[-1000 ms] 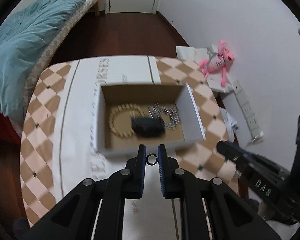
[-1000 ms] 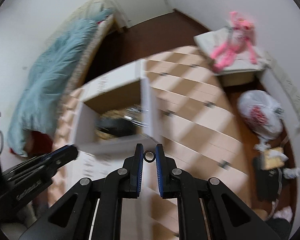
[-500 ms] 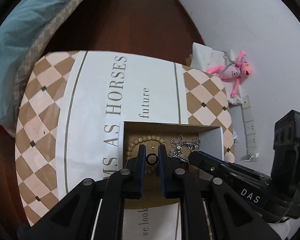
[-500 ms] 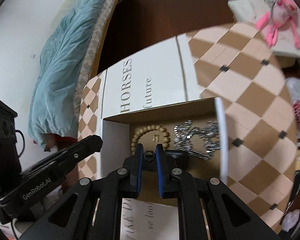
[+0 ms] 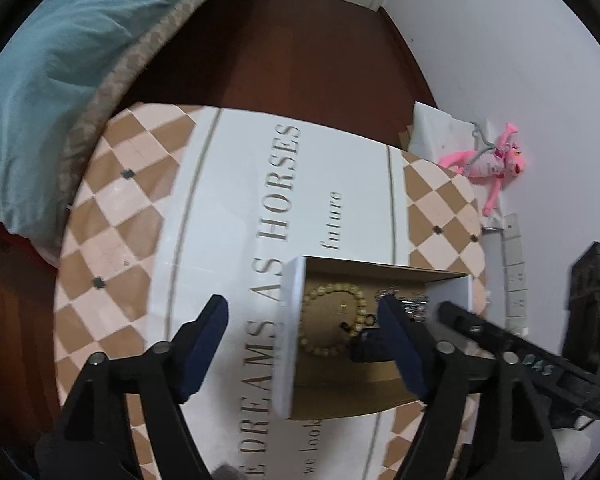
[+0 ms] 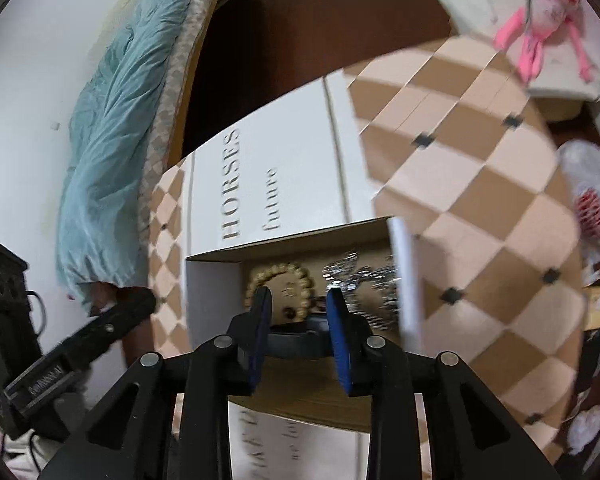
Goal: Organize jewelry
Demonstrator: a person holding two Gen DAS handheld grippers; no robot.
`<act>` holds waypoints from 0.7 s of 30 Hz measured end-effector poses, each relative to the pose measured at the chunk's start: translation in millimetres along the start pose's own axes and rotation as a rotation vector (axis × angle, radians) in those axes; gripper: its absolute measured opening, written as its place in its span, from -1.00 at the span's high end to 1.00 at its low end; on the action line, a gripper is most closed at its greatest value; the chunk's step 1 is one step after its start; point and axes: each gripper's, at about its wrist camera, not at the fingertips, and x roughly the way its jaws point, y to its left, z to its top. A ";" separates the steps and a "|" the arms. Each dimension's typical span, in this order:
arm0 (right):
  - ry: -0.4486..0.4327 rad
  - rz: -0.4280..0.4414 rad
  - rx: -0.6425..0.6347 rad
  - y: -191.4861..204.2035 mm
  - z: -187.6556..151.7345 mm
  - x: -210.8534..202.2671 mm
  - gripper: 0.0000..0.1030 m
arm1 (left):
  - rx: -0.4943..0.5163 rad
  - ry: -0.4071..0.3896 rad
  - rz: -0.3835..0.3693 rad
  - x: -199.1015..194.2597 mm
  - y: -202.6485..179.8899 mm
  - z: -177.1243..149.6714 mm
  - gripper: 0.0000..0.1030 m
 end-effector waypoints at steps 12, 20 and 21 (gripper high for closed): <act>-0.138 -0.399 -0.214 12.3 -49.0 -37.4 -0.97 | 0.076 -0.118 0.165 -9.6 -4.2 -44.9 -0.90; -0.172 -0.489 -0.251 15.8 -90.0 -47.8 -0.98 | 0.126 -0.174 0.202 -26.6 -17.7 -77.0 -0.91; -0.185 -0.490 -0.252 16.6 -95.2 -54.5 -0.98 | 0.128 -0.183 0.199 -30.9 -19.4 -80.6 -0.91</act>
